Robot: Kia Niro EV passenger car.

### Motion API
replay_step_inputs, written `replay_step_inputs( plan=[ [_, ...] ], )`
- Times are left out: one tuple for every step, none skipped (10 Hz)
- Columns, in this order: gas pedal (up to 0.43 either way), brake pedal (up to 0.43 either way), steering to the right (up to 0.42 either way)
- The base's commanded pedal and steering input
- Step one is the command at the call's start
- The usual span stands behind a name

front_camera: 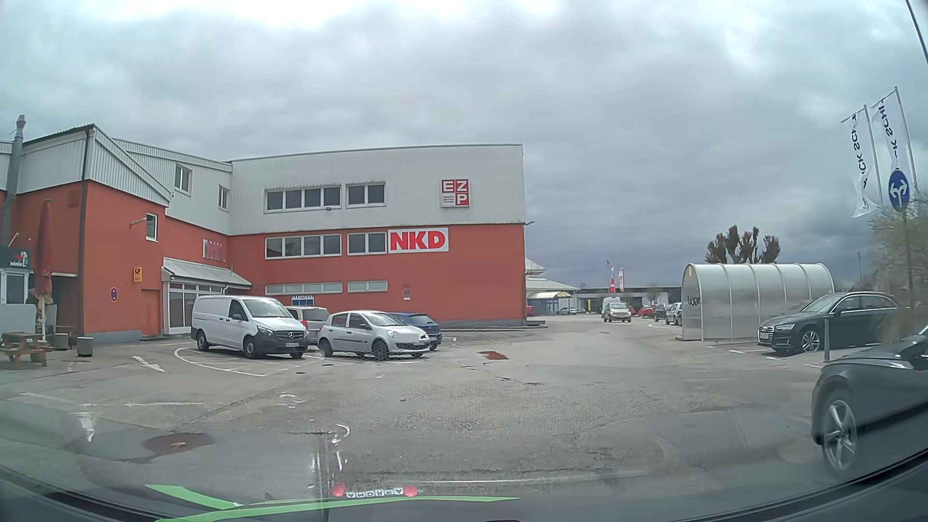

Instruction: Follow the waypoints while adhering to traffic rules and regulations

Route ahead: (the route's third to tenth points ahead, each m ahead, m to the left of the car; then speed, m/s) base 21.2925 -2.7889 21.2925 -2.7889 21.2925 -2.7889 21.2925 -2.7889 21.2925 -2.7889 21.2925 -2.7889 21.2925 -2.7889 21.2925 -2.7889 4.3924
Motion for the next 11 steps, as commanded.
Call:
replay_step_inputs(
  plan=[
    [0.000, 0.000, 0.026],
    [0.000, 0.000, 0.037],
    [0.000, 0.000, 0.051],
    [0.000, 0.000, 0.065],
    [0.000, 0.000, 0.081],
    [0.000, 0.000, 0.089],
    [0.000, 0.000, 0.093],
    [0.000, 0.000, 0.094],
    [0.000, 0.000, 0.095],
    [0.000, 0.000, 0.094],
    [0.000, 0.000, 0.096]
  ],
)
